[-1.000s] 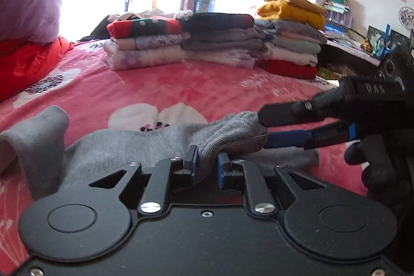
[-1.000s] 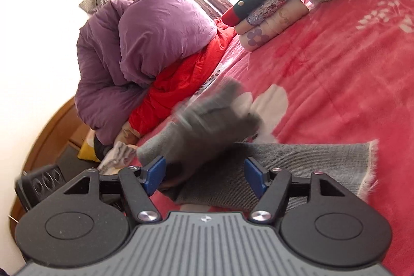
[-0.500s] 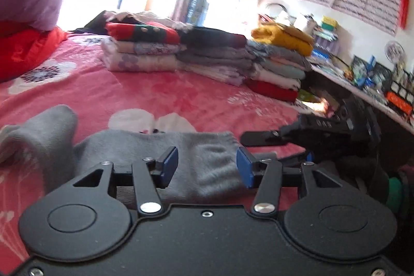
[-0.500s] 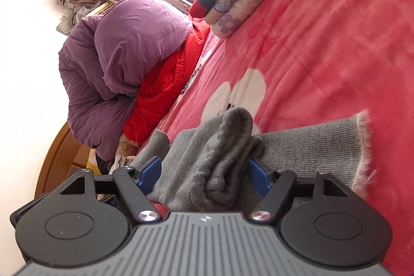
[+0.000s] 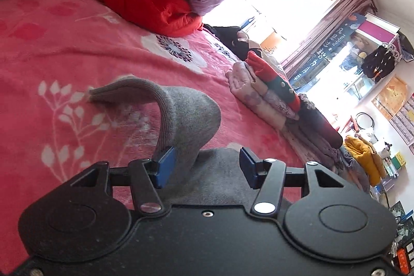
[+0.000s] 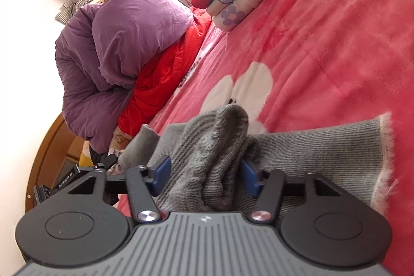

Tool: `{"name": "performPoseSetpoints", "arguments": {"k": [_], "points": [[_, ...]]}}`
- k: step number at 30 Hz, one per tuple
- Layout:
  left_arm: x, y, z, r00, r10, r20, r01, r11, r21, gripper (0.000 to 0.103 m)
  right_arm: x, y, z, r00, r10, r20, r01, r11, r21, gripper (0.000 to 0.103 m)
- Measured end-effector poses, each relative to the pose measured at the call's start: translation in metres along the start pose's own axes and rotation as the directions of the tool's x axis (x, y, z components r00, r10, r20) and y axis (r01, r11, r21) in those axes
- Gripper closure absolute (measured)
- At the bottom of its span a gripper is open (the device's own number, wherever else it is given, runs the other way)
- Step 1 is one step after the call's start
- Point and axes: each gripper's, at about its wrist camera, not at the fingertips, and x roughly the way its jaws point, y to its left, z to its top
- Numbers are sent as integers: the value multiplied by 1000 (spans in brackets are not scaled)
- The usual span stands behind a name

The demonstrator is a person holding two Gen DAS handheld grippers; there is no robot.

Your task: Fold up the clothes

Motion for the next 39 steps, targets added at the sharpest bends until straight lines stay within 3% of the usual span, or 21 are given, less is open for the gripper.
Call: {"name": "performPoseSetpoints", "arguments": {"k": [2, 8, 12, 15, 19, 24, 29, 32, 36, 39], "points": [[-2, 3, 1, 1000, 17, 9, -17, 1000, -16, 47, 0, 1, -1, 1000, -11, -8, 11, 1000, -17, 63], [-7, 15, 3, 995, 92, 47, -89, 994, -68, 47, -3, 12, -4, 999, -53, 7, 53, 992, -117, 78], [-12, 25, 6, 990, 121, 66, -113, 987, -114, 44, -10, 34, -10, 996, -69, 64, 84, 959, -271, 82], [-12, 28, 7, 991, 117, 70, -108, 986, -127, 40, -19, 55, -12, 987, -93, 131, 140, 897, -418, 83], [-5, 31, 12, 991, 112, 77, -100, 985, -140, 40, -32, 78, -18, 975, -105, 198, 204, 783, -588, 83], [2, 40, 16, 989, 129, 68, -116, 979, -169, 40, -53, 84, -15, 955, -158, 251, 287, 710, -644, 83], [13, 48, 12, 983, 181, 16, -175, 968, -182, 40, -74, 68, -4, 921, -251, 298, 385, 704, -597, 84], [12, 40, 11, 989, 146, -2, -144, 977, -158, 40, -88, 50, 7, 907, -267, 324, 406, 756, -514, 84], [1, 15, 7, 998, 24, -53, -26, 999, -40, 40, -99, 38, 18, 911, -254, 324, 376, 834, -405, 85], [-4, 3, -3, 982, -117, -147, 118, 993, -1, 40, -102, 42, 27, 930, -195, 312, 299, 894, -332, 85]]}}
